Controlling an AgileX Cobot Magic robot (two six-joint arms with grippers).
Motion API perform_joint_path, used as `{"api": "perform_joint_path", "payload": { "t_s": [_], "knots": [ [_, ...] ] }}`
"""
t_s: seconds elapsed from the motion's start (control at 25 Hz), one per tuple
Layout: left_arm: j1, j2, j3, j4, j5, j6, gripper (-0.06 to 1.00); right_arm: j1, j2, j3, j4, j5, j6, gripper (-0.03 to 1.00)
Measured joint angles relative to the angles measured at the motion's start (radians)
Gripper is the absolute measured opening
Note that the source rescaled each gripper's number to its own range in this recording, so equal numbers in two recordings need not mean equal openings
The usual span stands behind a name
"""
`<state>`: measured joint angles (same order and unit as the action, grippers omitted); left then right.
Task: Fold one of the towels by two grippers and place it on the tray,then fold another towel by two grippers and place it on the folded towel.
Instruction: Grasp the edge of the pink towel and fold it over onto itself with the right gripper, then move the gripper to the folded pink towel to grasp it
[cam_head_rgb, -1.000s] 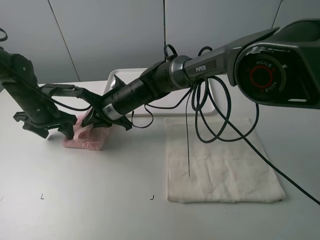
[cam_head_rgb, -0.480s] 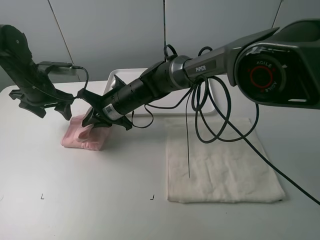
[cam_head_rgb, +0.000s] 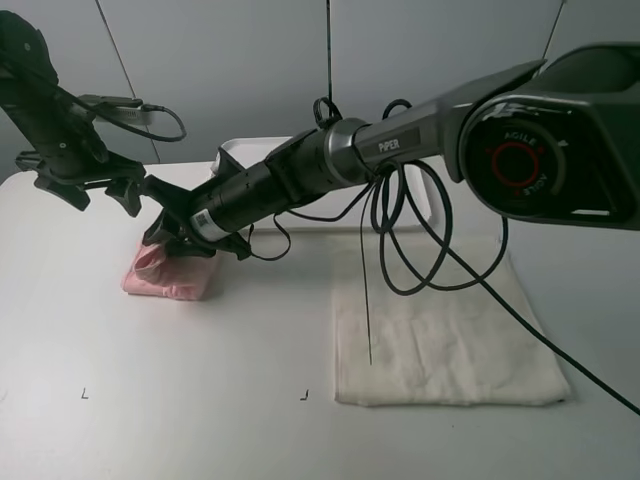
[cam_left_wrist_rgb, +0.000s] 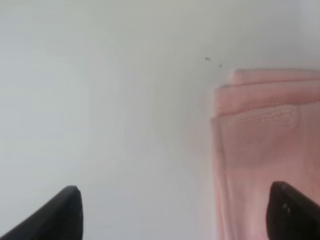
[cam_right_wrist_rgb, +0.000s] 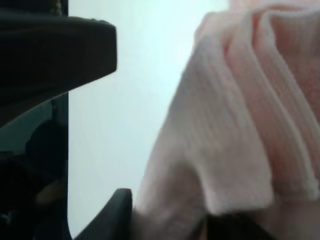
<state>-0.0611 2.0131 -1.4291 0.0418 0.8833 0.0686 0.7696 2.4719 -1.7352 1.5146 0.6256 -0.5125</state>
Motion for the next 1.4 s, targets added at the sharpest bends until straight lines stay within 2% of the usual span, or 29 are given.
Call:
{"api": "perform_joint_path", "payload": {
  "t_s": [0.16, 0.28, 0.64, 0.84, 0.88, 1.2, 1.4],
  "knots": [
    [0.000, 0.000, 0.000, 0.007, 0.016, 0.013, 0.95, 0.029, 0.000, 0.000, 0.064, -0.017, -0.055, 0.65],
    [0.000, 0.000, 0.000, 0.008, 0.017, 0.023, 0.95, 0.025, 0.000, 0.000, 0.064, -0.016, -0.078, 0.73],
    [0.000, 0.000, 0.000, 0.009, 0.017, 0.030, 0.95, -0.070, -0.040, 0.000, -0.067, 0.040, -0.065, 0.75],
    [0.000, 0.000, 0.000, 0.011, 0.019, 0.034, 0.95, -0.101, -0.047, 0.000, -0.295, 0.060, 0.133, 0.75],
    [0.000, 0.000, 0.000, 0.011, 0.019, 0.034, 0.95, -0.101, -0.045, 0.000, -0.309, 0.065, 0.148, 0.75],
    [0.000, 0.000, 0.000, 0.011, 0.024, 0.035, 0.95, -0.101, -0.001, 0.000, -0.319, 0.081, 0.181, 0.75],
    [0.000, 0.000, 0.000, 0.009, 0.026, 0.035, 0.95, -0.097, 0.005, 0.000, -0.290, 0.056, 0.181, 0.75]
  ]
}}
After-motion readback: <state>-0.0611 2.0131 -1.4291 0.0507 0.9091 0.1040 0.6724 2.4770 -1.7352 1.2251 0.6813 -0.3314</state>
